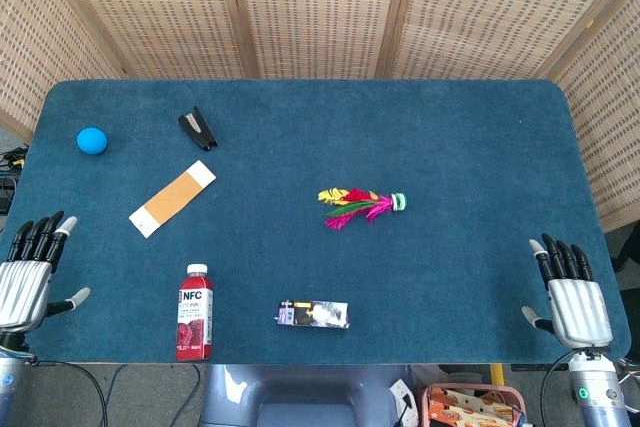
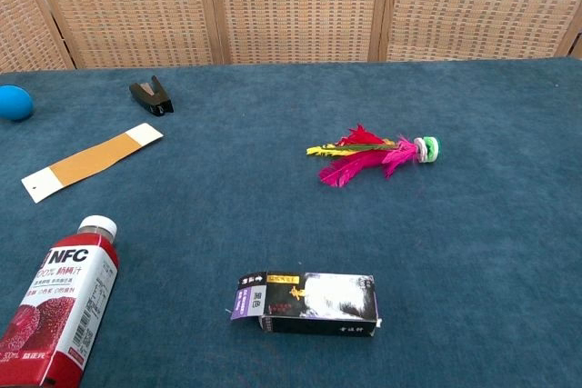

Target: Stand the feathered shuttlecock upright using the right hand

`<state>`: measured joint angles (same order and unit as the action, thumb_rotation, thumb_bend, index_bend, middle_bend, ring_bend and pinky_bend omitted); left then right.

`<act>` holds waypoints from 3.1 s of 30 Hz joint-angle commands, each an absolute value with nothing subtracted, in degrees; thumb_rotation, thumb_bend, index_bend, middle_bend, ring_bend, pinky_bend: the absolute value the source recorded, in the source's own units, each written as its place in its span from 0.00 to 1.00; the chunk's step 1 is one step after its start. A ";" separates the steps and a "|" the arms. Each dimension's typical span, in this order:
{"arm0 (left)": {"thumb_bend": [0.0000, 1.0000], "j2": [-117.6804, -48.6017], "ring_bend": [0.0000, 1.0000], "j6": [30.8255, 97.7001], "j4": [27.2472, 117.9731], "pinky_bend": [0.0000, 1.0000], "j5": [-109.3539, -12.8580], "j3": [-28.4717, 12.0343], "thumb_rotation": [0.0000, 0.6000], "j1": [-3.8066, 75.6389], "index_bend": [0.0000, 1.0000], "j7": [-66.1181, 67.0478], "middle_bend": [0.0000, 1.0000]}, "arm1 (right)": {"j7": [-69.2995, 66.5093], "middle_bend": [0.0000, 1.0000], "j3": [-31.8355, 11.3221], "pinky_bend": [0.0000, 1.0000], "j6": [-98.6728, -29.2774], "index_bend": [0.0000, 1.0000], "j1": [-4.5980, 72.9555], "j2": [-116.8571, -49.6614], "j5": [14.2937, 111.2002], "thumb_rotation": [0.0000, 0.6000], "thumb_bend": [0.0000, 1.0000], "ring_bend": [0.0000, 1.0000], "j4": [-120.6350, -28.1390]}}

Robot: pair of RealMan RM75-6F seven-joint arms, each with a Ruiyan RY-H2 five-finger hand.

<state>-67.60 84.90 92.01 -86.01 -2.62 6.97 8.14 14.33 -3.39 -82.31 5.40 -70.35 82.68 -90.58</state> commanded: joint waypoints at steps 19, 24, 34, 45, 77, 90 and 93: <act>0.00 -67.45 0.00 84.81 92.20 0.00 -85.64 -2.85 1.00 6.99 0.00 7.99 0.00 | 13.64 0.00 -3.42 0.00 -82.88 0.00 5.42 -70.54 83.45 1.00 0.00 0.00 -90.79; 0.00 -67.35 0.00 84.68 92.24 0.00 -85.46 -2.93 1.00 7.04 0.00 7.78 0.00 | 13.99 0.00 -3.52 0.00 -82.51 0.00 5.96 -71.26 83.90 1.00 0.00 0.00 -90.69; 0.00 -67.31 0.00 84.38 92.12 0.00 -84.89 -3.18 1.00 7.14 0.00 7.40 0.00 | 16.97 0.00 -9.64 0.00 -79.08 0.15 13.21 -75.58 83.81 1.00 0.02 0.00 -92.09; 0.00 -67.26 0.00 83.57 91.52 0.00 -83.94 -3.50 1.00 7.38 0.00 6.34 0.00 | 25.03 0.00 -14.56 0.00 -68.83 0.32 23.87 -84.87 77.72 1.00 0.06 0.00 -89.31; 0.00 -67.24 0.00 79.03 89.04 0.00 -80.30 -4.21 1.00 8.72 0.00 1.72 0.00 | 30.36 0.07 -22.00 0.00 -62.92 0.39 42.07 -109.79 66.46 1.00 0.27 0.00 -70.33; 0.00 -66.48 0.00 77.95 89.38 0.00 -79.82 -4.14 1.00 8.89 0.00 -0.68 0.00 | 26.68 0.07 -21.55 0.00 -60.44 0.39 44.34 -113.91 64.31 1.00 0.26 0.00 -62.06; 0.00 -66.31 0.00 77.92 89.49 0.00 -79.93 -4.13 1.00 8.93 0.00 -1.01 0.00 | 25.64 0.07 -21.83 0.00 -60.13 0.39 45.01 -114.59 64.23 1.00 0.26 0.00 -60.47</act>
